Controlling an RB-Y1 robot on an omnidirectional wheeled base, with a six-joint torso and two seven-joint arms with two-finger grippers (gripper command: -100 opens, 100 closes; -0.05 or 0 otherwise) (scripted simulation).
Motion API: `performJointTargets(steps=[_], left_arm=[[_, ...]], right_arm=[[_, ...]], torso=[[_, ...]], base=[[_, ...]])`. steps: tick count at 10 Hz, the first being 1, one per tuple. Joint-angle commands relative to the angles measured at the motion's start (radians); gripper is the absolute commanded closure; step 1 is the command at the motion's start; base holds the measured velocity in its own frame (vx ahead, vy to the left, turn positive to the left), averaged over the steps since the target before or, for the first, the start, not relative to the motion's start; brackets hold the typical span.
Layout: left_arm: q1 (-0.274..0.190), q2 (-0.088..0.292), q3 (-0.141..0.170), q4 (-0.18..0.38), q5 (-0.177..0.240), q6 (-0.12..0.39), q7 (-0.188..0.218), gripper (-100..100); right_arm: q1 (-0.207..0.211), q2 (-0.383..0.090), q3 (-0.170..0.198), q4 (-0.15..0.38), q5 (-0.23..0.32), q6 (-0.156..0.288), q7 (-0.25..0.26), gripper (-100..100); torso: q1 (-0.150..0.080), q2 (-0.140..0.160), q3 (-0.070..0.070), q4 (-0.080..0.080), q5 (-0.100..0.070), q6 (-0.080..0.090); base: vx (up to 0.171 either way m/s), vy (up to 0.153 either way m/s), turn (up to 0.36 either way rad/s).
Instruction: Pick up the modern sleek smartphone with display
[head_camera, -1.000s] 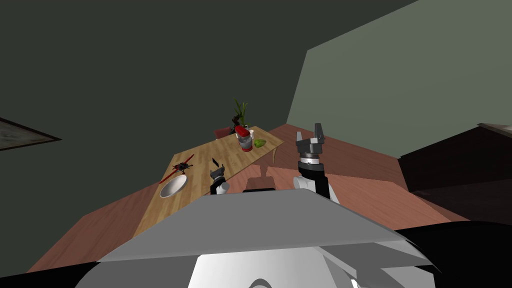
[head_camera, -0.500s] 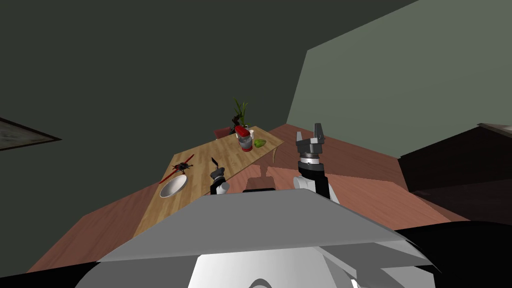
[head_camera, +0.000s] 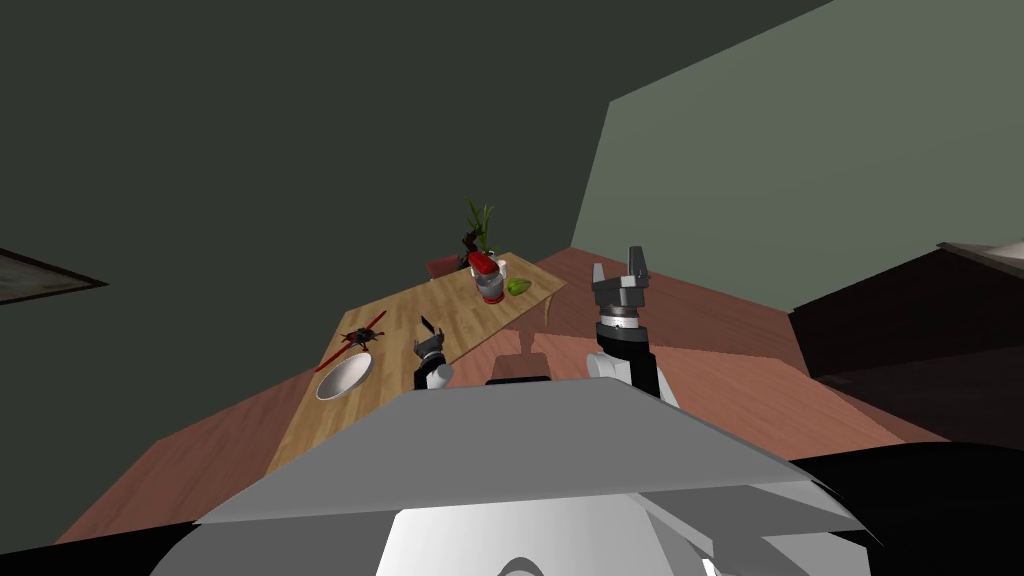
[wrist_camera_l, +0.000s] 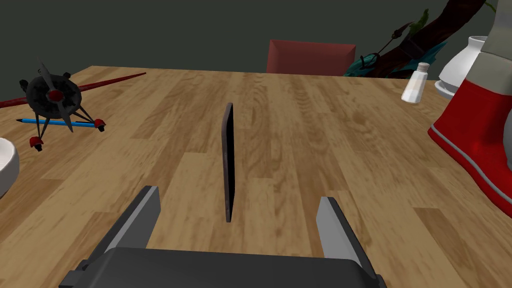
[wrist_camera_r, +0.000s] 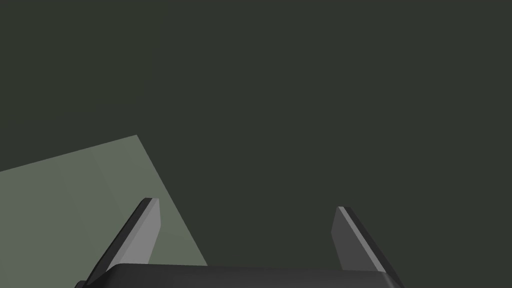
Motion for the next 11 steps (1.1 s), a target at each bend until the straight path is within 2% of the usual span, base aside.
performJointTargets(steps=[1, 3, 7, 8, 9, 10, 11], left_arm=[[-0.023, 0.011, 0.014, 0.03, 0.01, 0.001, 0.012, -100], [-0.05, 0.005, 0.036, 0.065, 0.024, 0.008, 0.024, -100], [-0.111, 0.056, 0.086, 0.146, 0.058, 0.023, 0.052, -100], [-0.108, 0.053, 0.072, 0.151, 0.049, 0.012, 0.059, -100], [-0.111, 0.054, 0.073, 0.155, 0.05, 0.011, 0.061, 0], [-0.111, 0.054, 0.073, 0.154, 0.05, 0.011, 0.061, -100], [-0.111, 0.054, 0.073, 0.154, 0.05, 0.011, 0.061, 100]], right_arm=[[0.0, 0.0, 0.0, 0.0, 0.0, 0.0, 0.0, 0], [0.0, 0.0, 0.0, 0.0, 0.0, 0.0, 0.0, 0], [0.0, 0.0, 0.0, 0.0, 0.0, 0.0, 0.0, 0], [0.0, 0.0, 0.0, 0.0, 0.0, 0.0, 0.0, 0], [0.0, 0.0, 0.0, 0.0, 0.0, 0.0, 0.0, 0], [0.0, 0.0, 0.0, 0.0, 0.0, 0.0, 0.0, 0], [0.0, 0.0, 0.0, 0.0, 0.0, 0.0, 0.0, 0]], torso=[[0.0, 0.0, 0.0, 0.0, 0.0, 0.0], [0.001, 0.0, 0.0, 0.0, 0.0, 0.0], [0.002, -0.001, -0.001, 0.0, 0.001, 0.0], [0.002, -0.001, -0.001, 0.0, 0.001, 0.0], [0.0, 0.0, 0.0, 0.0, 0.0, 0.0], [-0.002, 0.0, 0.0, 0.0, 0.0, 0.0], [-0.003, 0.0, 0.0, 0.0, 0.0, 0.0]], base=[[0.015, 0.05, -0.079], [0.008, 0.049, -0.101], [0.019, 0.066, -0.109], [0.004, 0.035, -0.022], [0.001, 0.007, 0.003], [0.0, 0.0, 0.0], [0.0, 0.0, 0.0]])
